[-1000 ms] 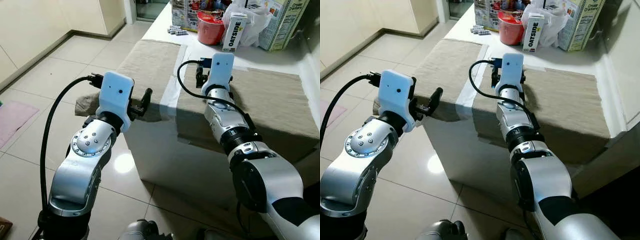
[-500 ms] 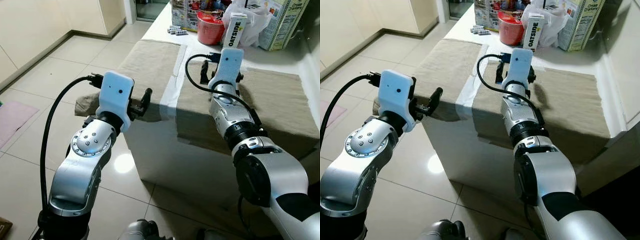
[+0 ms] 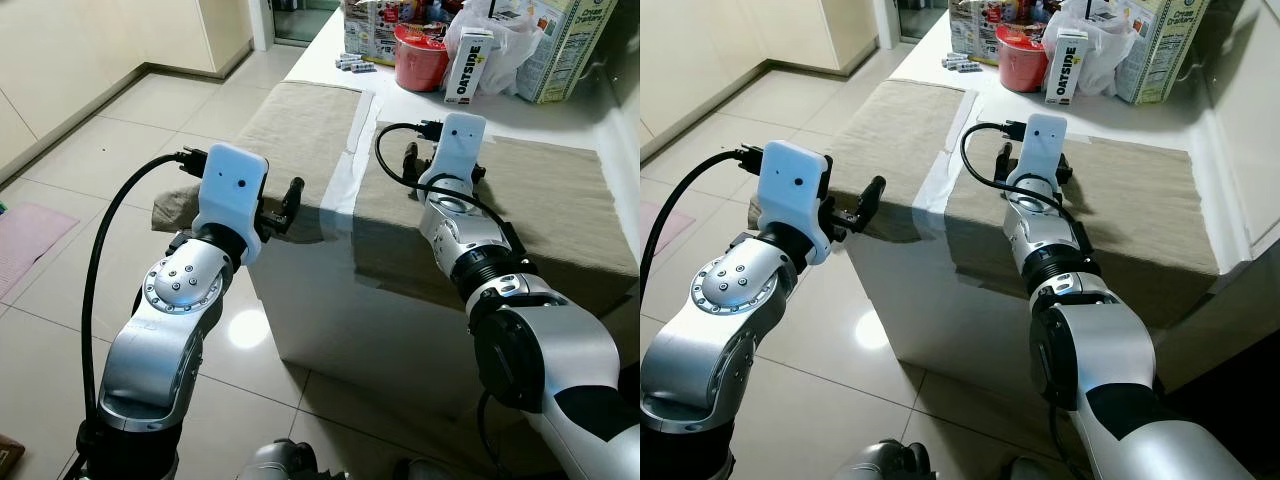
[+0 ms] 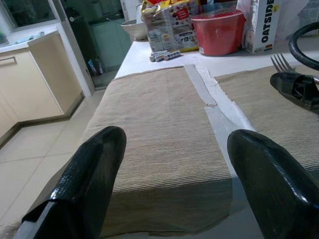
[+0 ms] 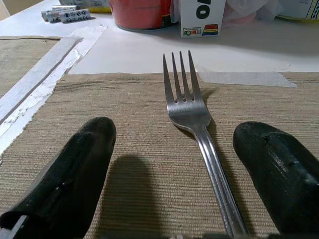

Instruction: Setting the table

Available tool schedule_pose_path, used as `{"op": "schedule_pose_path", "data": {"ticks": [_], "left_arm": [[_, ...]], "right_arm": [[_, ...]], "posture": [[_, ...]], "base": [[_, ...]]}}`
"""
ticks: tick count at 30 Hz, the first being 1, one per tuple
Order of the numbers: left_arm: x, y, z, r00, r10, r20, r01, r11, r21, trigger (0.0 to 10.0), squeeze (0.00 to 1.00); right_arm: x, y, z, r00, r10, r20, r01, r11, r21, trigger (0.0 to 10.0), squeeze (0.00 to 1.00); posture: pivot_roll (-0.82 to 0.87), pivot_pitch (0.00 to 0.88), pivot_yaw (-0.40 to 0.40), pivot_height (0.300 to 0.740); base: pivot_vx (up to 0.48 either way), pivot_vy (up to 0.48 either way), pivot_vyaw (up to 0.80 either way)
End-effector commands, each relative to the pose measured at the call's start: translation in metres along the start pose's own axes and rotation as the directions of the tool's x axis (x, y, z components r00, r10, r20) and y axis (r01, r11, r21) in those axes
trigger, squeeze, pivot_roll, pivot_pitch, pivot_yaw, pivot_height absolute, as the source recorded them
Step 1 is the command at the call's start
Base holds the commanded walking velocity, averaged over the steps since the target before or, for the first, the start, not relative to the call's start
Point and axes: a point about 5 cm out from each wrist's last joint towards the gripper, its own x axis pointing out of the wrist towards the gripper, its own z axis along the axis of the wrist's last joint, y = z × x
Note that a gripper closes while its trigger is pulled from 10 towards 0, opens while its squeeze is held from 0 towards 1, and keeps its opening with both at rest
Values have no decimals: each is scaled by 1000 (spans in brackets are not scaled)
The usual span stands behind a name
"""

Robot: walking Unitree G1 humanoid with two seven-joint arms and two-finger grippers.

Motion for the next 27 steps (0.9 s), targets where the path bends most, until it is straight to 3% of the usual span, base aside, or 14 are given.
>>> {"op": "schedule_pose_path", "data": {"ticks": [1, 7, 8, 9, 10, 27], "left_arm": [[2, 0, 4, 1000, -1, 17, 0, 1000, 16, 10000, 0], [2, 1, 6, 1000, 1, 20, -2, 1000, 19, 10000, 0], [2, 2, 6, 1000, 1, 21, -2, 1000, 20, 10000, 0], [2, 2, 6, 1000, 1, 21, -2, 1000, 20, 10000, 0], [2, 2, 7, 1000, 1, 22, -2, 1000, 22, 10000, 0], [3, 4, 8, 1000, 2, 25, -3, 1000, 30, 10000, 0]], "right_arm": [[-2, 0, -17, 996, -6, -90, 8, 1000, 24, 10000, 0], [-4, 0, -25, 990, -4, -142, 11, 999, 46, 10000, 0], [-4, 0, -29, 986, -1, -164, 12, 998, 65, 8667, 0], [-4, 0, -29, 986, -1, -164, 12, 998, 65, 8667, 0], [-6, 0, -35, 980, 4, -199, 16, 995, 102, 0, 0], [-9, -1, -47, 973, 5, -230, 18, 995, 97, 0, 0]], "posture": [[93, 74, 84, 736], [97, 78, 85, 736], [97, 78, 85, 736], [97, 78, 85, 736], [97, 78, 85, 736], [95, 87, 84, 736]], "base": [[0, 0, 0], [0, 0, 0], [0, 0, 0], [0, 0, 0], [0, 0, 0], [0, 0, 0]]}}
